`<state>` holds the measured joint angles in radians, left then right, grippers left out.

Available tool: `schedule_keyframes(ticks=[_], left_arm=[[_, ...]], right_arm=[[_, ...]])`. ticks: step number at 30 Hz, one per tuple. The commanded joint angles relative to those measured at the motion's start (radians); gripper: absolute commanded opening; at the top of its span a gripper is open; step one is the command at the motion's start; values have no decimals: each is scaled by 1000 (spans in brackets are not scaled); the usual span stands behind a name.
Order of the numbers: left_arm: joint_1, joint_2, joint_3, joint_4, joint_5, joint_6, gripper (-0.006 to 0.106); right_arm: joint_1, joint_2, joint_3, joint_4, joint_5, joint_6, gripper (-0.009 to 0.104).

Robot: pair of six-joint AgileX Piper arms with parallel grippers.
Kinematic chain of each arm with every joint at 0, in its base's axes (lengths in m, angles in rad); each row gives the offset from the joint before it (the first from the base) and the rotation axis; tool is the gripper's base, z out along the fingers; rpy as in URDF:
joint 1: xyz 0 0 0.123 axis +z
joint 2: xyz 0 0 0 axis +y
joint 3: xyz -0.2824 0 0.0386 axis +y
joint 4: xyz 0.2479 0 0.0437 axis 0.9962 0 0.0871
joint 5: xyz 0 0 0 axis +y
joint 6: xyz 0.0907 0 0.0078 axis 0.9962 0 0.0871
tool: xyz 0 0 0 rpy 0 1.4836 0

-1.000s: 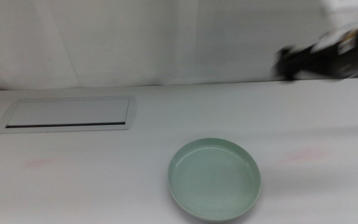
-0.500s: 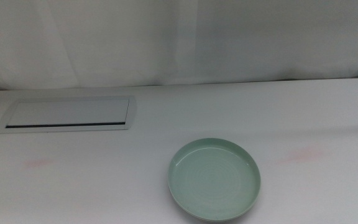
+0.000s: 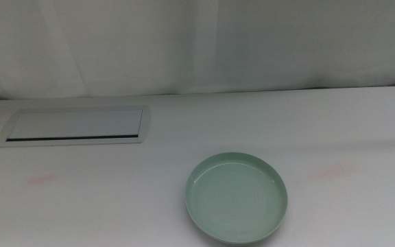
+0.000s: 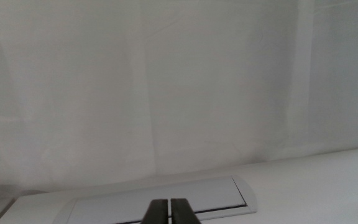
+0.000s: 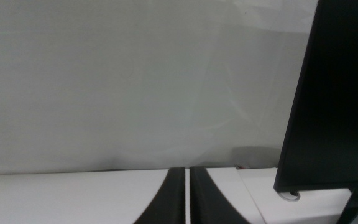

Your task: Stack the three bowls on top of each other.

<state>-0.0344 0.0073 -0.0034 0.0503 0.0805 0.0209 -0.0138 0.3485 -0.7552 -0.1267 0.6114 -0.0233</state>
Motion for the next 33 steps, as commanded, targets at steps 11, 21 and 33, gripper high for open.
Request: schedule_keyframes(ticks=[11, 21, 33], left_arm=[[5, -39, 39, -6, 4, -3, -3], [5, -39, 39, -6, 5, -3, -3], [5, -39, 39, -6, 5, -3, -3]], right_arm=[[-7, -276, 377, 143, -51, 23, -3], [-5, -381, 629, 30, -330, 77, -3], [-5, -381, 676, 64, -335, 79, -3]])
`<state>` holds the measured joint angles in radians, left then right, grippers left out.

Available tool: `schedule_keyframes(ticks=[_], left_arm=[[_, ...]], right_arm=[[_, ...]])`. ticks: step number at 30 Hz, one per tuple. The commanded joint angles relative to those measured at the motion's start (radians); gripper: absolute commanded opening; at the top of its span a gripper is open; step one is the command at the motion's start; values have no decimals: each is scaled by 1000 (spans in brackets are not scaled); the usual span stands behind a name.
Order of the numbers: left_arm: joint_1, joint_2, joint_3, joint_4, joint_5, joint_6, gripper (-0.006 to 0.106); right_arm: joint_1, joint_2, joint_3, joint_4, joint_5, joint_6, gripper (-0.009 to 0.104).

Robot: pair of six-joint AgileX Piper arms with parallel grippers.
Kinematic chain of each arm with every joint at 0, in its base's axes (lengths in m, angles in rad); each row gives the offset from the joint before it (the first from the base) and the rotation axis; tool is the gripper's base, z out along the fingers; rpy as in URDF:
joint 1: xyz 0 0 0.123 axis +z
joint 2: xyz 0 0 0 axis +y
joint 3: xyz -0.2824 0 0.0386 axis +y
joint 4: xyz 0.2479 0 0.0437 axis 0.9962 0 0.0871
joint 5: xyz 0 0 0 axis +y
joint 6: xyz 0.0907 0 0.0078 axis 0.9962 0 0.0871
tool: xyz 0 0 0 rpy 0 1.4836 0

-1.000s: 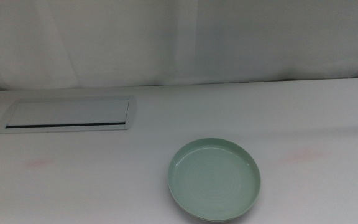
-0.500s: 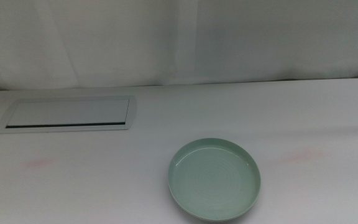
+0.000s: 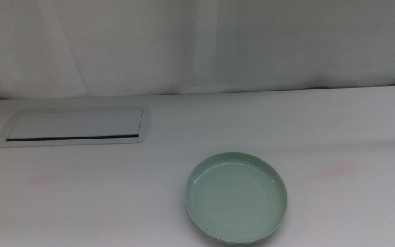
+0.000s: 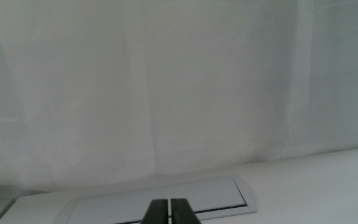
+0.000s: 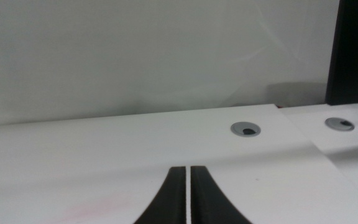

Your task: Stack the three bowls on top of each other.

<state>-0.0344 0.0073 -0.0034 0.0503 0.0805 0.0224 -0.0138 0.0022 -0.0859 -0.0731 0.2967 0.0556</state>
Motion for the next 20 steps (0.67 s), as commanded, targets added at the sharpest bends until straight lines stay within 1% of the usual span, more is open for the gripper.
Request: schedule_keyframes(ticks=[1, 4, 6, 20], left_arm=[[5, -39, 39, -6, 5, -4, -3], [5, -39, 39, -6, 5, -4, -3], [5, -39, 39, -6, 5, -4, -3], [5, -39, 39, -6, 21, -6, -3]], right_arm=[[-5, -35, 7, 42, -20, 0, -3], [-5, -35, 7, 125, -19, 0, -3], [-5, -35, 7, 143, -19, 0, -3], [-5, -35, 7, 143, -19, 0, -3]])
